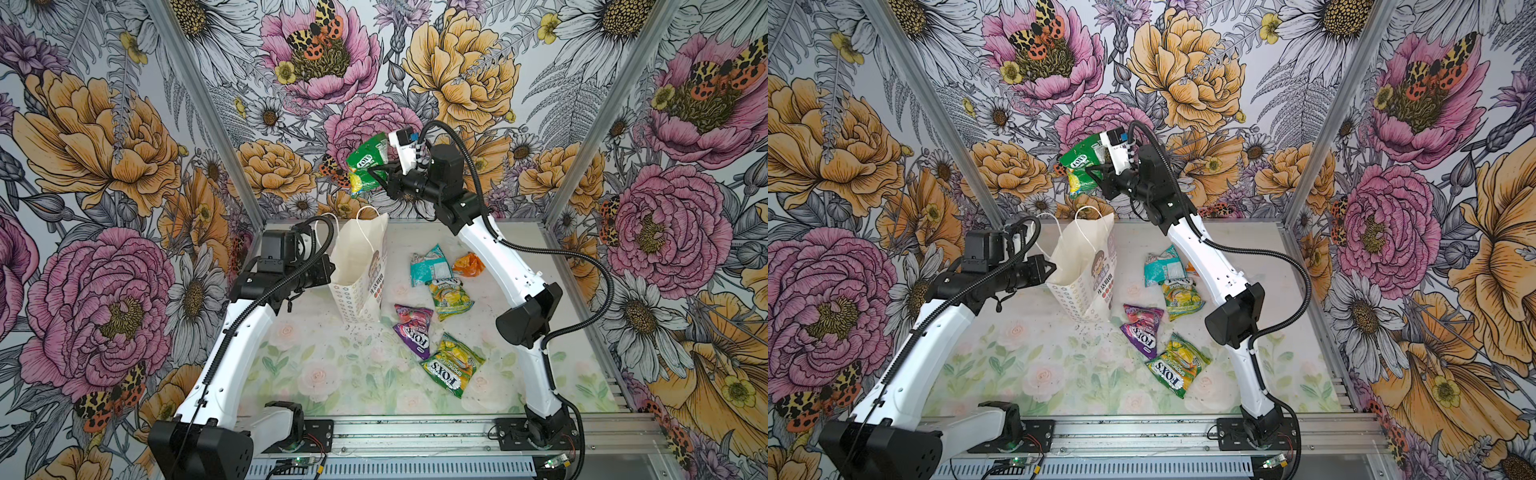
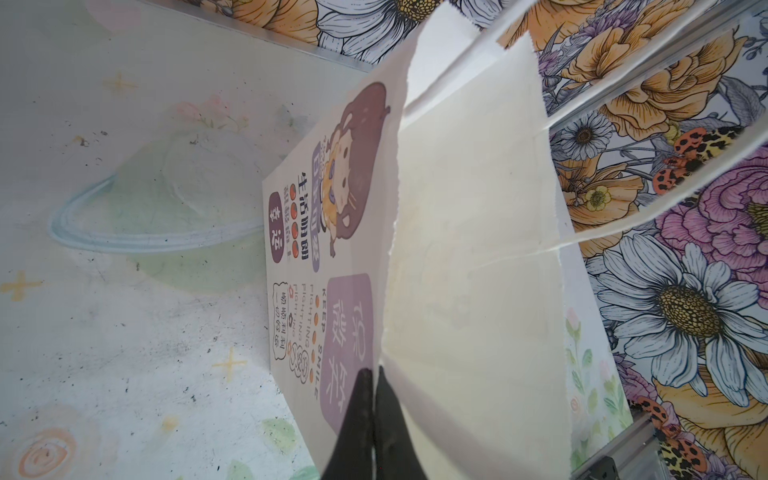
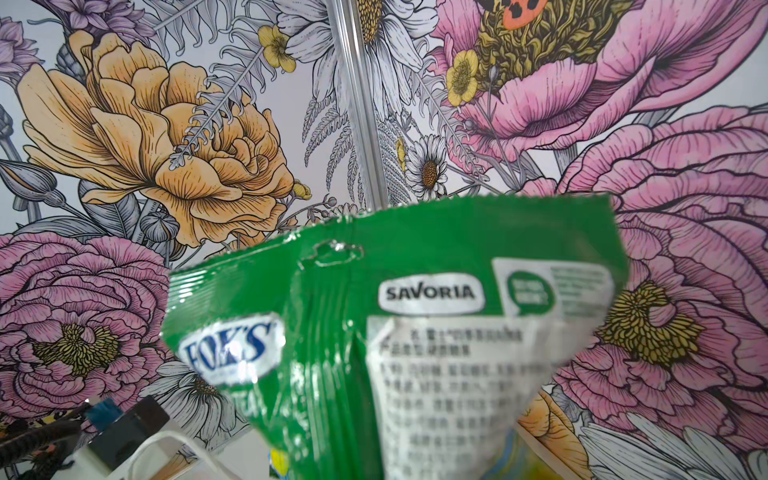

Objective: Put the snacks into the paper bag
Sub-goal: 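Lift the green Fox's bag with the right gripper above the paper bag, then lower the green bag into the paper bag and open the right gripper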

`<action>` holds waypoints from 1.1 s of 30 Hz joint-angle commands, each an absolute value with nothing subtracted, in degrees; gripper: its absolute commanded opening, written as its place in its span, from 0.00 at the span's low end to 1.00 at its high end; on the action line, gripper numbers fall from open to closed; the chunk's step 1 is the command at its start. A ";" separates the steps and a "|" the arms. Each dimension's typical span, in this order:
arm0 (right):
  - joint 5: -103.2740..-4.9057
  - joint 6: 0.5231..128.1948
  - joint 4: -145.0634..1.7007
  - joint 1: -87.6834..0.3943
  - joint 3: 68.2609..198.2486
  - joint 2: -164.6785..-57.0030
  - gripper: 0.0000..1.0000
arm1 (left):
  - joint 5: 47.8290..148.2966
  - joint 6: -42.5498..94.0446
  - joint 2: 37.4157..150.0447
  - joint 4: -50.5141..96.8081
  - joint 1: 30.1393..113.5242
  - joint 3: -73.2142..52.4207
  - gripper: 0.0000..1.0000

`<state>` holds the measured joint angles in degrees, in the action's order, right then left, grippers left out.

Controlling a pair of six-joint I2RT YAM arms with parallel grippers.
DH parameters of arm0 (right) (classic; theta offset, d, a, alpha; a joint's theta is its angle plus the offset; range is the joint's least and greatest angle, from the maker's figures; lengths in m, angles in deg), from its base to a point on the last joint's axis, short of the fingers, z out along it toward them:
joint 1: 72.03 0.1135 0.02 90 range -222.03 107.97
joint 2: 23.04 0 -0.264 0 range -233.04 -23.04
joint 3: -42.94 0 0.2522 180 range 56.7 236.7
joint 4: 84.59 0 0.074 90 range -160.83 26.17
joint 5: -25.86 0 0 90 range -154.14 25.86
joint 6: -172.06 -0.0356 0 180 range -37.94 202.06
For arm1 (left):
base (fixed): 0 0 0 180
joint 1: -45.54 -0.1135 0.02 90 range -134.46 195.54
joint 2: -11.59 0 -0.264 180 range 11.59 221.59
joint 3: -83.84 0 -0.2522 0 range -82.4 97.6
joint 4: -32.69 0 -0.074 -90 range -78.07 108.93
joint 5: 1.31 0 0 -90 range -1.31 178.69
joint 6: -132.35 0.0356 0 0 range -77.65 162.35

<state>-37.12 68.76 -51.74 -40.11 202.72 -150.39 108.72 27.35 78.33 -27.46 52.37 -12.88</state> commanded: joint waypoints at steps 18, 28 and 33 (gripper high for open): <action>-30.78 73.63 -53.99 -37.33 189.68 -144.69 0.00 | 110.11 26.37 78.33 -24.23 52.37 -13.53 0.00; -30.65 76.84 -53.98 -36.61 177.23 -136.04 0.00 | 106.73 23.63 79.00 -24.24 52.22 -13.43 0.00; -31.05 78.08 -54.04 -36.35 173.62 -132.69 0.00 | 106.66 22.59 79.91 -24.27 52.21 -13.29 0.00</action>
<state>-31.48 76.19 -51.37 -36.94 174.37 -136.27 107.98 24.07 79.35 -26.63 52.37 -12.99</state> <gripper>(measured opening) 0.021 0.040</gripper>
